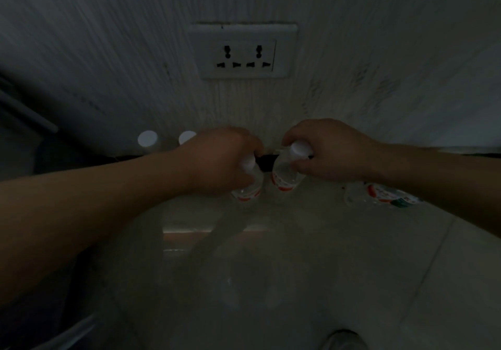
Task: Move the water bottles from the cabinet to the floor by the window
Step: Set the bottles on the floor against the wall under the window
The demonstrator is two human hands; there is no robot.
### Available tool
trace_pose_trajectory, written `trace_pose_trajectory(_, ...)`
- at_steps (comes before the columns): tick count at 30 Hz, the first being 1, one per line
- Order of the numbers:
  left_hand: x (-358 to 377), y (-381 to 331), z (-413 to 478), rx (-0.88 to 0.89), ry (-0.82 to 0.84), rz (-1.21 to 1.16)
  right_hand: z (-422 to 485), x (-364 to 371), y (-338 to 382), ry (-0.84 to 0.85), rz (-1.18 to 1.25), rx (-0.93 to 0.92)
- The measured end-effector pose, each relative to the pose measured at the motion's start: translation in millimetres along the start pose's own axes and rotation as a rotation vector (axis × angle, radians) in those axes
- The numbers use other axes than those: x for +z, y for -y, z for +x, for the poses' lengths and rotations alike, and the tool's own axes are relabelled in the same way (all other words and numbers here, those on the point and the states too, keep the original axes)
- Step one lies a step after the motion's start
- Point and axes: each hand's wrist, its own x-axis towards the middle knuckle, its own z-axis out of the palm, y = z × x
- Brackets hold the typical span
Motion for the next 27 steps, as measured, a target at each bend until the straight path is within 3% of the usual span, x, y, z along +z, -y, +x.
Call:
trace_pose_trajectory(8, 5.6, -9.9, 2.1, -0.102, -0.119, 0.222, 1.0, 2.1, -2.1, -0.063, 0.001, 0.065)
trace_pose_trajectory(27, -18.1, 2.2, -4.2, -0.076, -0.063, -0.014, 13.9, -0.6, 0.1, -0.027, 0.087, 0.019)
